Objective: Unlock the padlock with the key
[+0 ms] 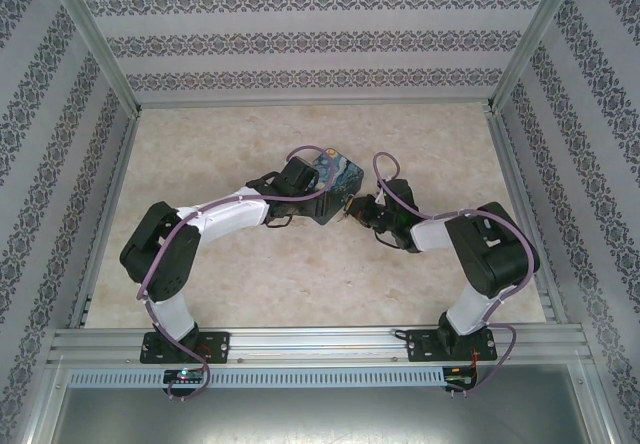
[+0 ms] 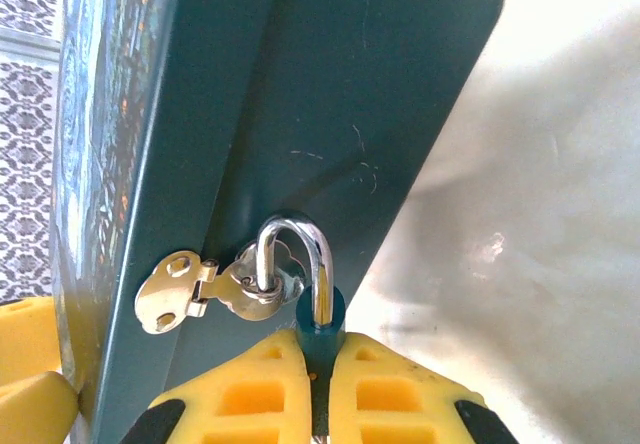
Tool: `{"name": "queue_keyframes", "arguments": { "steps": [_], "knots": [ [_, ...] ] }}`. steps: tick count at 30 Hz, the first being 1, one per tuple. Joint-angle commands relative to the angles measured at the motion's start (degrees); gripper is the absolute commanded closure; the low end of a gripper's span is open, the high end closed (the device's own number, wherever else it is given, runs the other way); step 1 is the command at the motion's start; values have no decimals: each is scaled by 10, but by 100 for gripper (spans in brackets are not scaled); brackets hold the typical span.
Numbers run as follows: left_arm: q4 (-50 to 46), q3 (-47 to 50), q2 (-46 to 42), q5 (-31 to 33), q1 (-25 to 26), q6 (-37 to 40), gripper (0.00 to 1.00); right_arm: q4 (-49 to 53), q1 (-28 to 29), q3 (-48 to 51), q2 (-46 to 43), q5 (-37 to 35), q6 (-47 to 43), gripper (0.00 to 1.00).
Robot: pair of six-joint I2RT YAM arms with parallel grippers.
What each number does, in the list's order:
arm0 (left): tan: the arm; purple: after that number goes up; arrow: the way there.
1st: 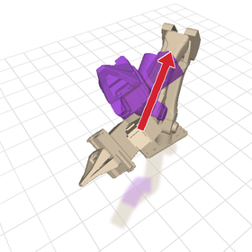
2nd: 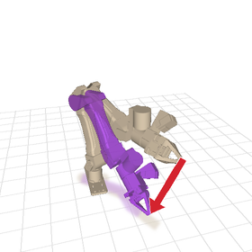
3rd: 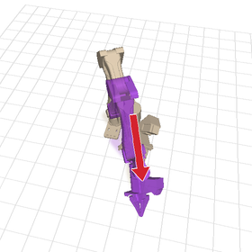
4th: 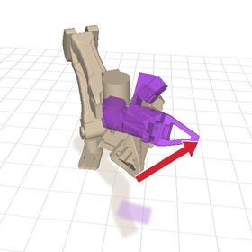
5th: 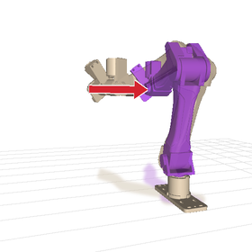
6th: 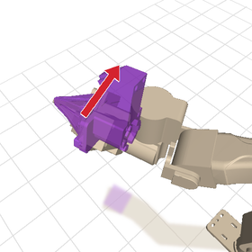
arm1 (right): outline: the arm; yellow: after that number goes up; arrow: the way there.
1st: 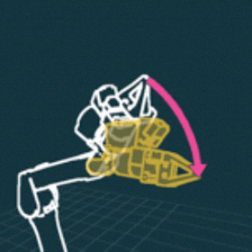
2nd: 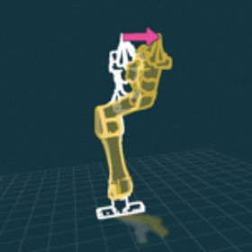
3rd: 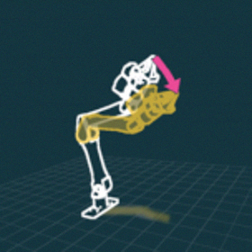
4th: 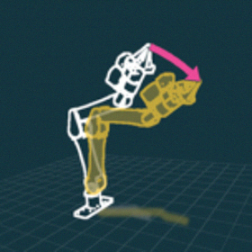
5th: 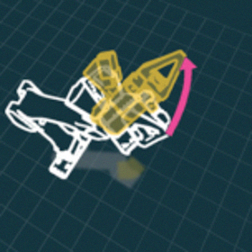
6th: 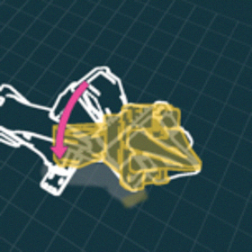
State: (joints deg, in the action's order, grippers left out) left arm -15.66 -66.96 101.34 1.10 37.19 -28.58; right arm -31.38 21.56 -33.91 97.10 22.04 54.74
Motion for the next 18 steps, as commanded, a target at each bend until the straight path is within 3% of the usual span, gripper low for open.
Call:
{"name": "queue_keyframes", "arguments": {
  "steps": [1,11,18],
  "knots": [
    [-113,19,39,18,4,35,19,123,-14,-14,-10,-28,-52,100],
    [-121,10,46,15,4,43,20,246,-13,-32,-14,-121,-70,100],
    [-119,10,53,10,4,44,22,249,-16,-55,-9,-122,-72,100]
  ]
}}
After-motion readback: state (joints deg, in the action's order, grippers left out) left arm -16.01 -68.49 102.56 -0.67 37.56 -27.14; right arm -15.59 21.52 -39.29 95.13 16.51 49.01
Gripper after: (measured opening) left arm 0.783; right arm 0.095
